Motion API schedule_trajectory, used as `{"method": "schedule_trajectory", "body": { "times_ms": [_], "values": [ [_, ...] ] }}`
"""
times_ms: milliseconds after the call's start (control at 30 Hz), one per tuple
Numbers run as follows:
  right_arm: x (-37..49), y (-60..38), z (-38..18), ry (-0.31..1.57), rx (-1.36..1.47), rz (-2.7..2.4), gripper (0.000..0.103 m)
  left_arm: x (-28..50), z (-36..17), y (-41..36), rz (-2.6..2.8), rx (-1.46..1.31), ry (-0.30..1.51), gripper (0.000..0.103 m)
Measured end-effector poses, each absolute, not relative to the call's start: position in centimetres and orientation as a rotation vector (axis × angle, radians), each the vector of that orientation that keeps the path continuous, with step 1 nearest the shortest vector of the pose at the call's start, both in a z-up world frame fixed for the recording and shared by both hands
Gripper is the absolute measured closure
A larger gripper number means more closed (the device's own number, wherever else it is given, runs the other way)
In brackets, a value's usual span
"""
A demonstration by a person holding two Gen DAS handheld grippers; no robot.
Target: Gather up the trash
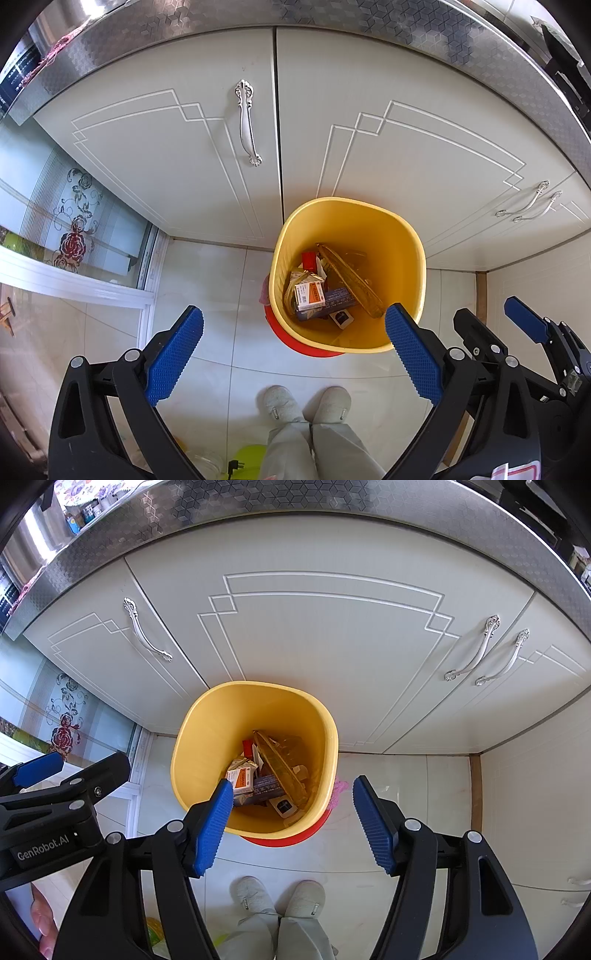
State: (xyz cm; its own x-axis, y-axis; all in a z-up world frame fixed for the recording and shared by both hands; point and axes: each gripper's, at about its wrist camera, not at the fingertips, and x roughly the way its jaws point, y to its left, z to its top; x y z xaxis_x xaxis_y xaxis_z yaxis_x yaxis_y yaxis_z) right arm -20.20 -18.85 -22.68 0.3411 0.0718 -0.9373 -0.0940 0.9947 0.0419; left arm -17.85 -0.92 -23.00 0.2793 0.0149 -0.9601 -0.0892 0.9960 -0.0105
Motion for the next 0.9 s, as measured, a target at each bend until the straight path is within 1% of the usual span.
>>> {"method": "schedule_trajectory", "body": {
  "times_ms": [900],
  "values": [
    [-20.37, -18.90, -22.50, 1.214, -0.019, 0.106, 0.034, -17.86, -22.70, -0.81, 0.083, -0.071, 1.276, 0.006]
  ]
}}
